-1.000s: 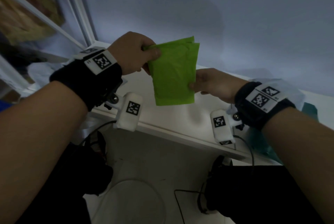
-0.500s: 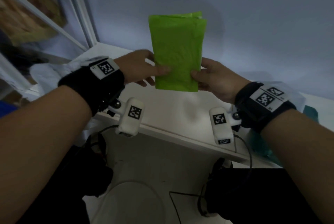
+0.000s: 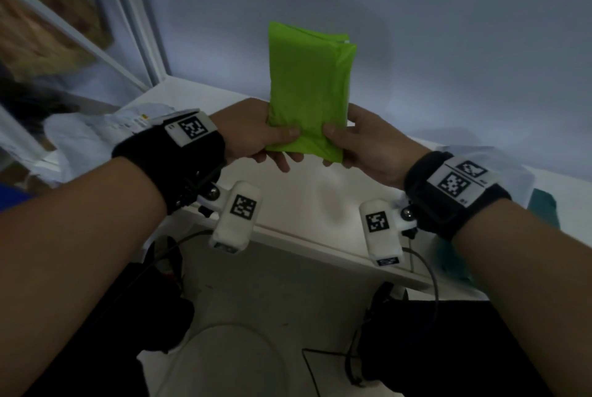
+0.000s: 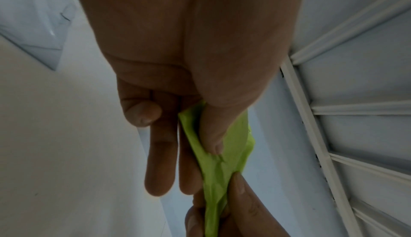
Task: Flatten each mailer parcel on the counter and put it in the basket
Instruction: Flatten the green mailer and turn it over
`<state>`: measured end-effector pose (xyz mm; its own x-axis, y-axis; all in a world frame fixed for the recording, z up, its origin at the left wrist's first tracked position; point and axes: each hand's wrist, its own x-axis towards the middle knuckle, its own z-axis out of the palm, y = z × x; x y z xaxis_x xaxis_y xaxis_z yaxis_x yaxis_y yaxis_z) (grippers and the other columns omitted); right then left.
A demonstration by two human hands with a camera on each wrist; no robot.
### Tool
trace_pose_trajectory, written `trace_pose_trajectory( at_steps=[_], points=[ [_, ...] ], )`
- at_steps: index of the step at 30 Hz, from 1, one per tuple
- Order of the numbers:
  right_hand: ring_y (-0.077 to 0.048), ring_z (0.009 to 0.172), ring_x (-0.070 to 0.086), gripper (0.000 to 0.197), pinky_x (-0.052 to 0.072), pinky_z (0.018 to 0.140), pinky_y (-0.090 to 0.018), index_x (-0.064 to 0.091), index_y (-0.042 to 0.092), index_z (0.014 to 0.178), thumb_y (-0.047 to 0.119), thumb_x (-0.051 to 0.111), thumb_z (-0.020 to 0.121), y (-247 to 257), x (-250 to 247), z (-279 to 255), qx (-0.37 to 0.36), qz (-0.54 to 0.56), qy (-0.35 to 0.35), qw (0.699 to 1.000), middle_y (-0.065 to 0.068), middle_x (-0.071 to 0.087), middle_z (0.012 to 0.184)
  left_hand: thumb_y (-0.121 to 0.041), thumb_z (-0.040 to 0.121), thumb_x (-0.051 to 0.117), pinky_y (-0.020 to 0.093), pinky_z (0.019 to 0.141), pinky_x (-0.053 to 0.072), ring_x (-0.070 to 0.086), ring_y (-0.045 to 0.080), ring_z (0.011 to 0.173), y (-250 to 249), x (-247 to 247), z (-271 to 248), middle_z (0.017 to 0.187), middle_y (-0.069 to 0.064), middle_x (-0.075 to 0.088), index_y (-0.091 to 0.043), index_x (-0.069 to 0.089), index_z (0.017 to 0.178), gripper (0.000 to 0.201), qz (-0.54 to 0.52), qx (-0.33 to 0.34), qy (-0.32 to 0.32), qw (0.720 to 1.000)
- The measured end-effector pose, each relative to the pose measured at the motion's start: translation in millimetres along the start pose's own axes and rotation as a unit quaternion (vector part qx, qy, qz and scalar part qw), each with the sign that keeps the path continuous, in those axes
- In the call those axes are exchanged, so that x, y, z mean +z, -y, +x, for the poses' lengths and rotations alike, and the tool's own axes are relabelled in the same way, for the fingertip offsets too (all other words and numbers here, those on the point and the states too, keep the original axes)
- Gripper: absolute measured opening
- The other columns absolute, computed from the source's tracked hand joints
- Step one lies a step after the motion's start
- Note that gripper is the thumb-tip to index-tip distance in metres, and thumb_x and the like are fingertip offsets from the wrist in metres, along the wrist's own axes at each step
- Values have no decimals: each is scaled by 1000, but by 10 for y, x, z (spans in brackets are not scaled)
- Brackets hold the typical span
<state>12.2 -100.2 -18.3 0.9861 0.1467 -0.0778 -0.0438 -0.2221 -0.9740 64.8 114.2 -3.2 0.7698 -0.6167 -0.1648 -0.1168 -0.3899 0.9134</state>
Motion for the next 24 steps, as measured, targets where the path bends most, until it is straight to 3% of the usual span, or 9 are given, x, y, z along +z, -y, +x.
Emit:
trace_pose_trajectory(
  at_steps=[4,8,12,15,19,24],
  points=[
    [-21,75,68,42,42,54,-29,46,12,133,24,62,96,36,24,-9,1,-42,20,999,-8,71,94,-27,97,56,21,52,43,71,20,71,15,13,-13,88,8,75,-8,66,100,22,-35,-22,-10,999],
    [-17,61,62,32,45,52,-25,48,14,126,26,59,98,78,68,-38,-8,-103,-11,995,-4,71,73,-25,97,55,24,52,41,69,19,65,36,0,-24,81,7,74,-5,64,102,22,-49,-30,-14,998],
    [-17,54,55,27,44,49,-22,49,9,122,20,57,99,122,66,-45,-24,-91,-32,995,-6,66,66,-24,97,54,25,51,39,69,20,64,30,-36,-48,77,7,74,-6,62,99,20,-56,-19,-12,998],
    [-19,59,61,29,46,54,-27,50,11,123,21,59,98,105,53,-55,-21,-71,-14,997,-5,69,70,-24,98,54,26,53,41,70,22,69,22,-33,-74,82,8,74,-9,62,100,17,-48,-13,-9,999],
    [-24,83,71,44,50,68,-32,48,15,130,22,68,91,98,56,-84,-5,-28,4,1000,-8,74,99,-28,95,59,28,62,45,71,26,84,23,17,-86,97,8,73,-13,64,110,22,-66,-20,2,998],
    [-27,79,70,50,49,61,-32,46,7,129,20,72,89,126,102,-36,-32,-21,-2,999,-13,72,100,-27,92,63,25,57,45,68,21,72,13,125,-38,89,9,73,-7,66,108,26,-91,-12,-19,996]
  ],
)
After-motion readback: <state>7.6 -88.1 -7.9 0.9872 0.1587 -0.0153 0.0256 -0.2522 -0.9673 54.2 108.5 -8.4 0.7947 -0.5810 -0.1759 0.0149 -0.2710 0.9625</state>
